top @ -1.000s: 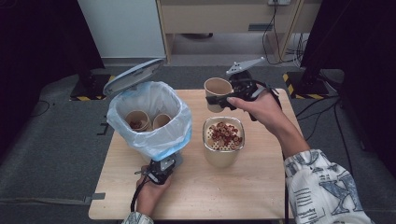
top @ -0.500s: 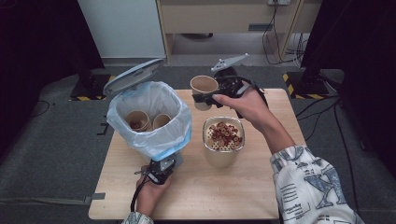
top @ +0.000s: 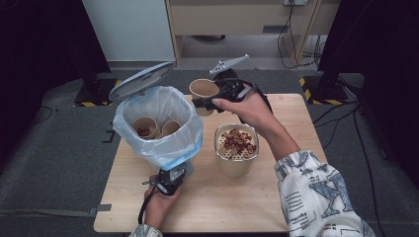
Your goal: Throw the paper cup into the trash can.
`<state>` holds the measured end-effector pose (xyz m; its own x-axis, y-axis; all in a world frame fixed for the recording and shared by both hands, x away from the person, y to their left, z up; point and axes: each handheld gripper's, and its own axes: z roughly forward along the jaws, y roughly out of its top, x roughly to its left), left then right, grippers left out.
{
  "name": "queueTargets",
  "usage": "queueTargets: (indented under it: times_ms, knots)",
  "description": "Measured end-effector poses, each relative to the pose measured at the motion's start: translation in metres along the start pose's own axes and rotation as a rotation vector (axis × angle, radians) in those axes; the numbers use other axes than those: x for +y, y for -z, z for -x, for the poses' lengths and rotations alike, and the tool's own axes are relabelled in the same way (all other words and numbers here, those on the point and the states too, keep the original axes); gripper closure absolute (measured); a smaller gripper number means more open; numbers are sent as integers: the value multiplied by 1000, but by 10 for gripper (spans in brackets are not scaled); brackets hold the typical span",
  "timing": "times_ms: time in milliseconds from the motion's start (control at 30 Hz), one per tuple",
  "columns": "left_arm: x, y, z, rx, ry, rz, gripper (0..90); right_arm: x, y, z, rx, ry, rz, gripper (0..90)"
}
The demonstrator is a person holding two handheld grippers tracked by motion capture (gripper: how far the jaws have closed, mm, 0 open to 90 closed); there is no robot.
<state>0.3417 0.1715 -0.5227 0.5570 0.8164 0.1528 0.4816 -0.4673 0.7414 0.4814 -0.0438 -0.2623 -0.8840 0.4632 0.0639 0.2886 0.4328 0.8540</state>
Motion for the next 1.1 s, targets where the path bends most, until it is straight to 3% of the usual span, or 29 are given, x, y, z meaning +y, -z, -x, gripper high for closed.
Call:
queueTargets:
  times_ms: [433, 1100]
  knots:
    - [0, 0, 0, 0, -2, 3, 888, 21, -18, -15, 27, 20, 14, 333]
    - [0, 0, 0, -1, 1, 0, 888, 33, -52, -34, 58, 35, 57, 330]
